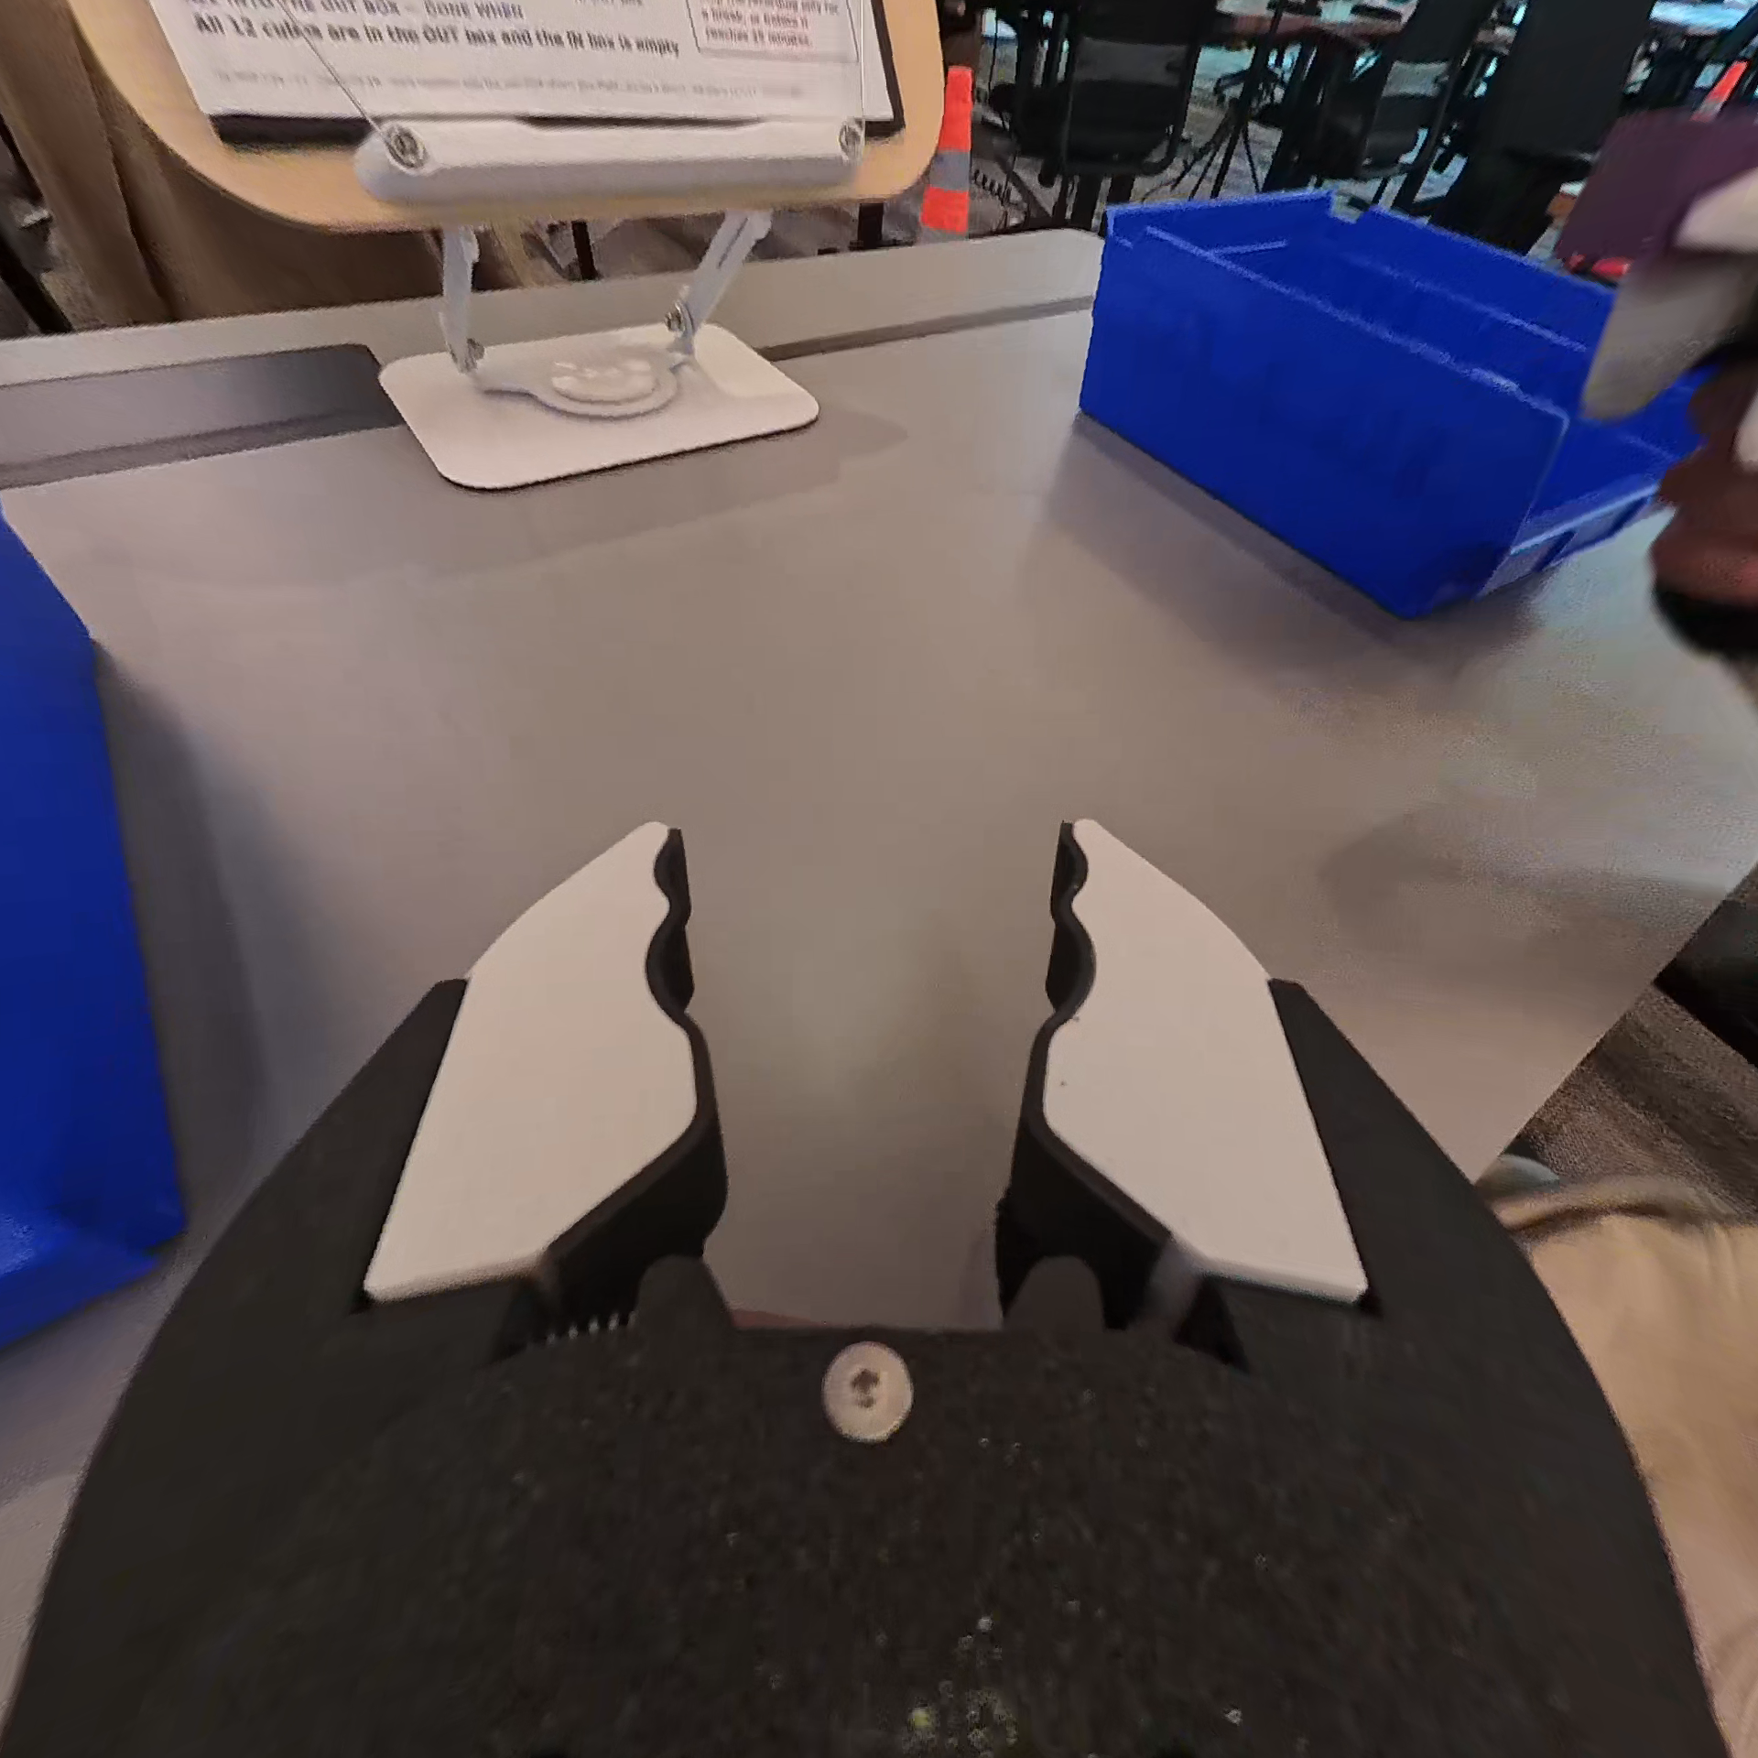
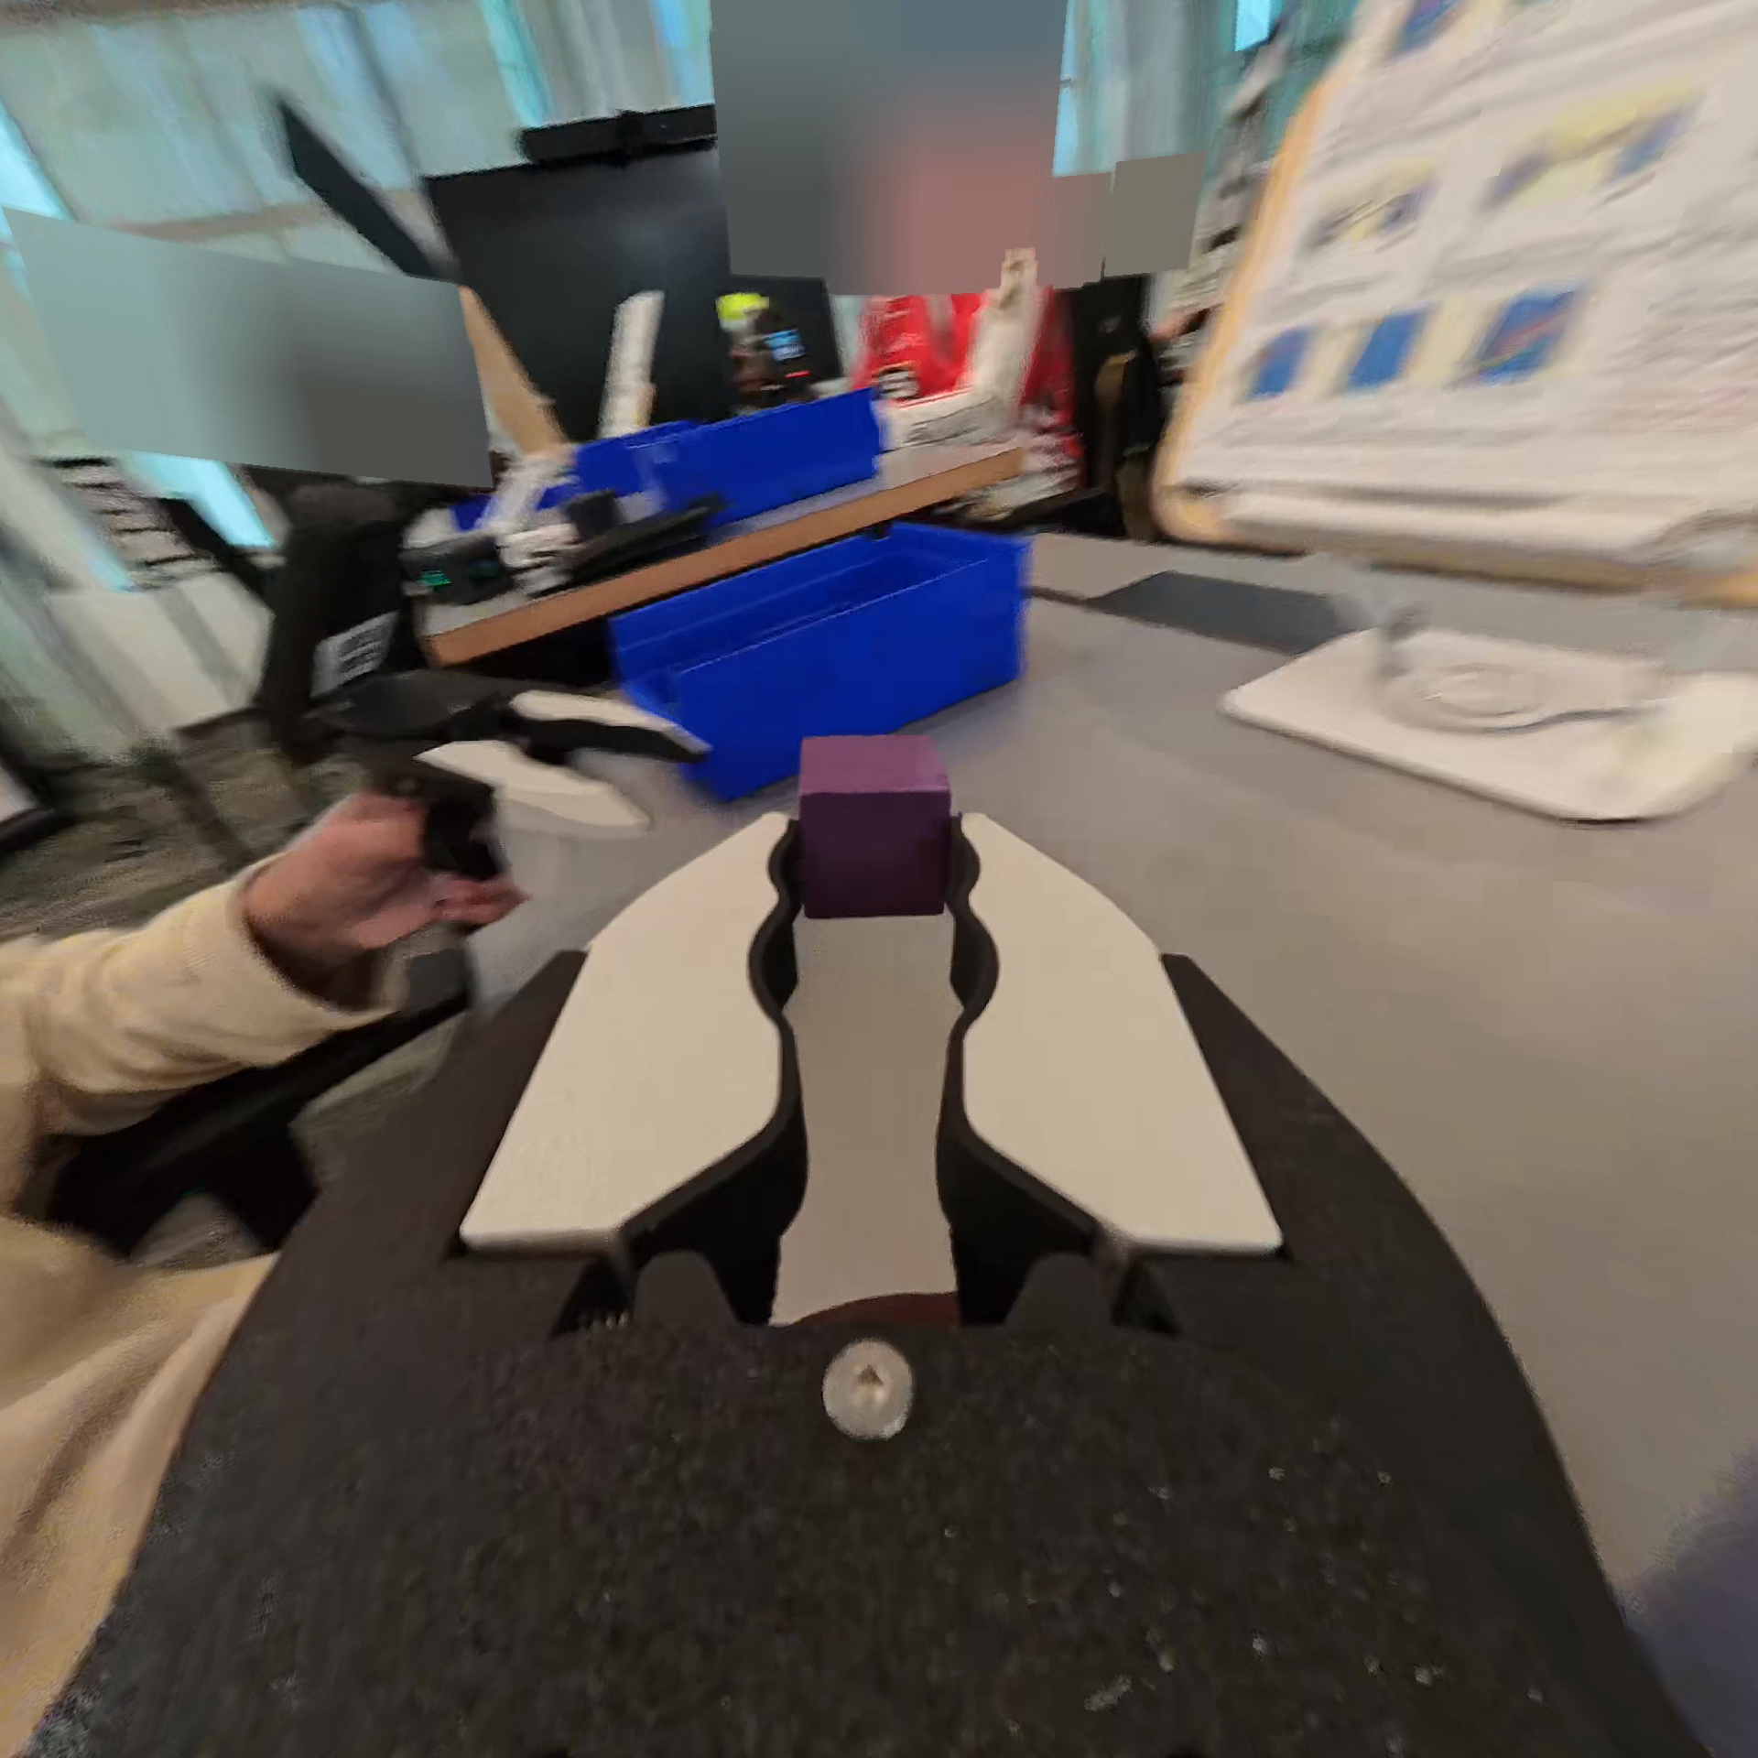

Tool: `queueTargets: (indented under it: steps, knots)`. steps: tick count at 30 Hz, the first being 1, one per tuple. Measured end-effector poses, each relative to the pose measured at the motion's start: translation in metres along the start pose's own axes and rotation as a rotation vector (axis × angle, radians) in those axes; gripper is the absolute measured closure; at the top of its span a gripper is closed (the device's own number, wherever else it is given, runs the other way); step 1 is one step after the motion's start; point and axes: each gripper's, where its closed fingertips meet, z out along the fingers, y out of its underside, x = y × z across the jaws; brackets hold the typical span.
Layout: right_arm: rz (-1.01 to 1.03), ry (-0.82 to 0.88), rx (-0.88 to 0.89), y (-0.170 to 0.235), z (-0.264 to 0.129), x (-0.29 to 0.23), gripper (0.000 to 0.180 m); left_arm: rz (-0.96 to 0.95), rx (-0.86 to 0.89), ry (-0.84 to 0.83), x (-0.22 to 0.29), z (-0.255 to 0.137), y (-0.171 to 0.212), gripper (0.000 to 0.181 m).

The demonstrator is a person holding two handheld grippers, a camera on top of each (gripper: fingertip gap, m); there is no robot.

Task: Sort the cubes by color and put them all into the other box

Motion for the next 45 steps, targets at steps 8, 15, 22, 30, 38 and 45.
queueTargets:
  steps: [8,15,22,30,38,45]
  knots:
    - [0.127,0.768,-0.534,-0.032,-0.129,0.251,0.151,0.011,-0.034,0.066,0.017,0.001,0.003,0.108]
    - [0.316,1.01,-0.967,0.043,-0.147,0.369,0.151,0.112,-0.057,0.025,0.022,0.001,0.006,0.108]
    - [0.261,1.132,-1.196,0.08,-0.162,0.39,0.15,0.126,-0.081,0.057,0.029,0.002,0.016,0.108]
    - [-0.067,1.108,-0.854,0.0,-0.136,0.332,0.13,0.108,-0.048,0.044,0.02,-0.005,0.008,0.108]
    - [0.068,0.168,-0.075,0.002,-0.013,-0.008,0.139,0.01,-0.045,0.022,-0.001,0.0,0.012,0.109]
    - [-0.026,0.177,-0.112,0.069,0.006,-0.048,0.14,0.035,-0.095,0.018,0.004,0.007,0.028,0.109]
